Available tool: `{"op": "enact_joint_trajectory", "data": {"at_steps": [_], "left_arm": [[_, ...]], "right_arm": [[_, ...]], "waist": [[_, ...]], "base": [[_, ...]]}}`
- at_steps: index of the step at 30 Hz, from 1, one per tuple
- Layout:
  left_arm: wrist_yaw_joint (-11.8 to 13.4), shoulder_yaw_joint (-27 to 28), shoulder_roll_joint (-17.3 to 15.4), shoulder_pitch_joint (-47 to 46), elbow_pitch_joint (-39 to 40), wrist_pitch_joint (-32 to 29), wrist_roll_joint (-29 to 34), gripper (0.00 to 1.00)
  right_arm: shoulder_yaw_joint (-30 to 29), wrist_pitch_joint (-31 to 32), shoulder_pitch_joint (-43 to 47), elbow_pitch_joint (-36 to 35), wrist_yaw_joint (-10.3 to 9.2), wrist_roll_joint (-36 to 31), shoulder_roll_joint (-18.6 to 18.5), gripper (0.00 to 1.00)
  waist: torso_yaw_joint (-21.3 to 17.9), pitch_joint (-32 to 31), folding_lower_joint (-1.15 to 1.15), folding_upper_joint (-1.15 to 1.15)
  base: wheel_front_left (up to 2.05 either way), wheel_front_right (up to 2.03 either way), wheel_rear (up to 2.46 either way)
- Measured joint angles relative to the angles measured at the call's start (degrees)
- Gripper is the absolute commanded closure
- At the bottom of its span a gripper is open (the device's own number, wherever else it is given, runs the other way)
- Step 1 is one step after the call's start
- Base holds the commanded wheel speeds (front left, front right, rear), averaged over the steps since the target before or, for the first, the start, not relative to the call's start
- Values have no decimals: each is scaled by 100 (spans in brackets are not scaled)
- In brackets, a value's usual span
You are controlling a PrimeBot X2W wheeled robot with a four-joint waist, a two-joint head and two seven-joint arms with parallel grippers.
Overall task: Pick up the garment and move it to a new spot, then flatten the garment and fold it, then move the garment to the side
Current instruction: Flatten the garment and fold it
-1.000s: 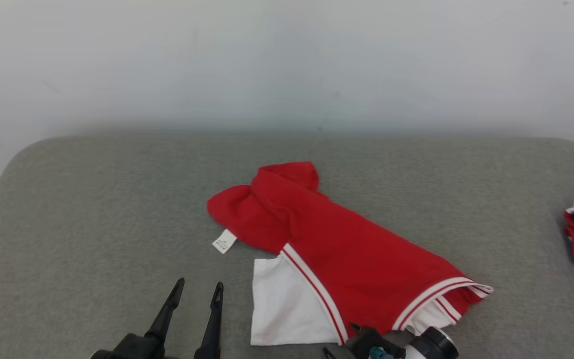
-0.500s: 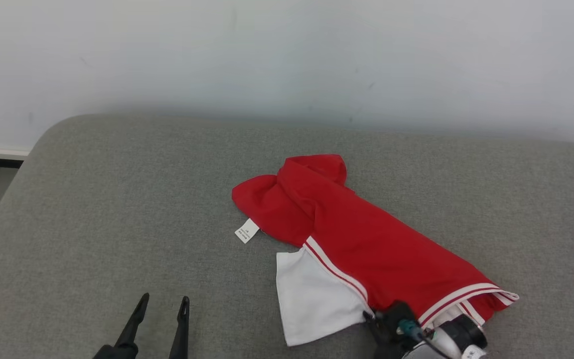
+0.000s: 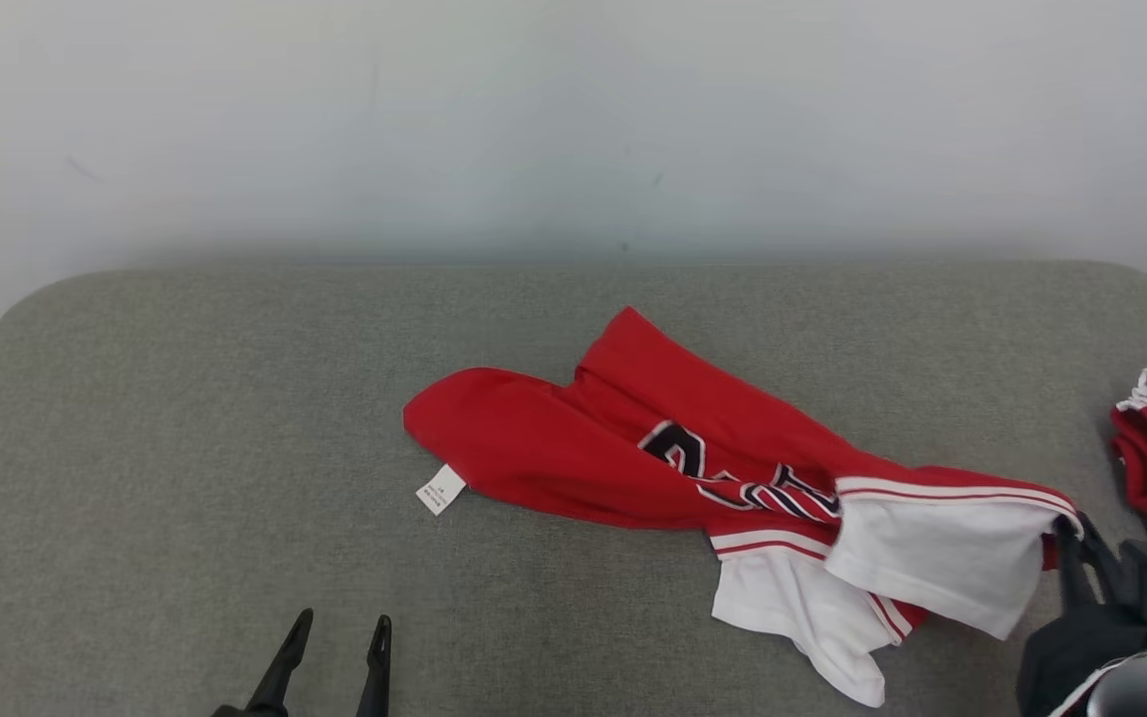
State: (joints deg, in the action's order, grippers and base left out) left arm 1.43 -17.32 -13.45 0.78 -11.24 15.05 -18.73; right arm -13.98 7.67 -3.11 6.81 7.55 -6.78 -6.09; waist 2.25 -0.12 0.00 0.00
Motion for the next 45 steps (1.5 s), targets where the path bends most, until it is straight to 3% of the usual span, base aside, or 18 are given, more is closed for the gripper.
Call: {"op": "enact_joint_trajectory", "data": {"at_steps": [6,7,8,18,30,41,45], "left_arm": [[-92,-70,84,-115,-96,0,65,0],[-96,-78,99,-126,-115,0,65,0],[-107,-93,109,-148,-146,0,65,0],[-337,-270,227,-1014,-973,-519,-3,0],[-647,-872,374,-2320,-2454,-1221,232,0],[-367,-1136,447,-3495,-3644,-1348,666,0],[-389,-1279,441,-3858,-3969,-1436,833,0]], "right_arm": [[-1187,474,264,-497,0,-501,244,100],[-1349,542,277,-535,0,-532,263,62],[-1454,600,282,-555,0,-537,279,0],[-990,771,332,-523,0,69,316,0],[-366,579,293,-430,0,307,322,0],[-59,403,185,-312,0,416,321,0],[34,355,144,-272,0,474,320,0]], "waist": [[-240,-15,0,0],[-265,-14,0,0],[-283,-13,0,0],[-540,13,0,0],[-1308,142,0,0],[-1868,399,1,0],[-2003,531,1,0]], "base": [[0,0,0],[0,0,0],[0,0,0],[0,0,0],[0,0,0],[0,0,0],[0,0,0]]}}
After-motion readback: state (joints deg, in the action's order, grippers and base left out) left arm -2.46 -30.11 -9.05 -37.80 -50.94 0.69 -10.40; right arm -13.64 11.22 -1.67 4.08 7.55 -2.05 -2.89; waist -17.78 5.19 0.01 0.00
